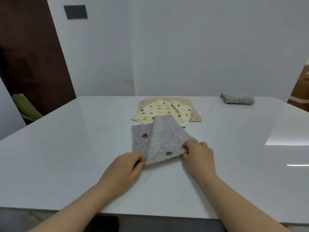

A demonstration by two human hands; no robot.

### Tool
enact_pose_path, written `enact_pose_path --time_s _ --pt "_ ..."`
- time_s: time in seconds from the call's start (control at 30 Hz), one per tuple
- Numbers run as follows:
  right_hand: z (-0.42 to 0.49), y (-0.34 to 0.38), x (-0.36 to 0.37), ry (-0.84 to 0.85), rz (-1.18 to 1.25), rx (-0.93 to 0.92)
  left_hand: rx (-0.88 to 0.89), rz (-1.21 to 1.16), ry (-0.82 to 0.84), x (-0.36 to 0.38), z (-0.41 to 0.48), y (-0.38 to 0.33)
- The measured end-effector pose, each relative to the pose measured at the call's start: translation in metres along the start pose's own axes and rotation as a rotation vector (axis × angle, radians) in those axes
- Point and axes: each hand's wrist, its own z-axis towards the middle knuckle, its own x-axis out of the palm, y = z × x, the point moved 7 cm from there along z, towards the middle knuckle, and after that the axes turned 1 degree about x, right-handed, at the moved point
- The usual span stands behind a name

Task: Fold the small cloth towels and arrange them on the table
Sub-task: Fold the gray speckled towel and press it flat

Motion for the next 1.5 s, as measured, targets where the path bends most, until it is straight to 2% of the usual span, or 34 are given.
enact_pose_path --time_s 0.13,0.37,0.43,0.53,0.57,0.6,0.67,0.7,0.8,0.9,1.0,1.03,1.1,1.13,1.17,1.2,1.27,1.37,1.43,1.5 --pt "-0.003 0.000 -0.001 -0.038 -0.078 -0.022 0.030 0.148 0.083 0.012 0.006 -0.001" --pt "-0.011 -0.002 -0.010 -0.012 -0.171 -0.121 -0.098 0.228 -0.041 0.001 0.005 0.012" --pt "-0.017 0.001 -0.014 0.073 -0.181 -0.207 -0.124 0.251 0.006 -0.004 0.002 0.014" --pt "-0.014 0.004 -0.019 0.379 -0.059 -0.249 -0.289 0.104 0.149 -0.017 0.015 0.027" --pt "-0.007 0.009 -0.024 0.412 0.043 -0.249 -0.333 0.025 0.112 -0.024 0.024 0.031" --pt "0.004 0.013 -0.030 0.362 0.156 -0.245 -0.344 -0.013 0.053 -0.028 0.036 0.036" --pt "0.029 0.022 -0.033 0.137 0.216 -0.279 -0.322 -0.014 -0.002 -0.024 0.056 0.040" --pt "0.039 0.028 -0.025 0.099 0.151 -0.289 -0.305 0.020 0.047 -0.013 0.063 0.043" --pt "0.054 0.034 0.022 0.264 -0.119 -0.323 -0.283 0.298 0.308 0.023 0.060 0.059" --pt "0.052 0.030 0.032 0.261 -0.194 -0.340 -0.307 0.392 0.343 0.019 0.052 0.078" --pt "0.041 0.029 0.029 0.233 -0.174 -0.372 -0.277 0.335 0.339 0.012 0.048 0.089" --pt "0.037 0.027 0.027 0.209 -0.140 -0.368 -0.241 0.324 0.299 0.008 0.047 0.087" --pt "0.031 0.024 0.015 0.090 -0.003 -0.369 -0.125 0.278 0.040 -0.011 0.044 0.070" --pt "0.028 0.024 0.006 0.015 0.094 -0.401 -0.100 0.194 -0.088 -0.023 0.038 0.059" --pt "0.023 0.024 -0.001 -0.019 0.204 -0.441 -0.088 0.079 -0.145 -0.031 0.030 0.050" --pt "0.017 0.026 -0.006 0.003 0.308 -0.485 -0.069 -0.025 -0.125 -0.033 0.021 0.044" --pt "-0.001 0.032 -0.005 0.158 0.407 -0.601 -0.006 -0.144 0.055 -0.028 -0.001 0.033" --pt "-0.028 0.036 0.005 0.387 0.354 -0.712 0.054 -0.138 0.328 -0.019 -0.037 0.033" --pt "-0.035 0.036 0.005 0.391 0.283 -0.730 0.049 -0.124 0.347 -0.023 -0.049 0.038" --pt "-0.037 0.039 0.001 0.295 0.199 -0.769 0.140 -0.002 0.241 -0.030 -0.051 0.036"
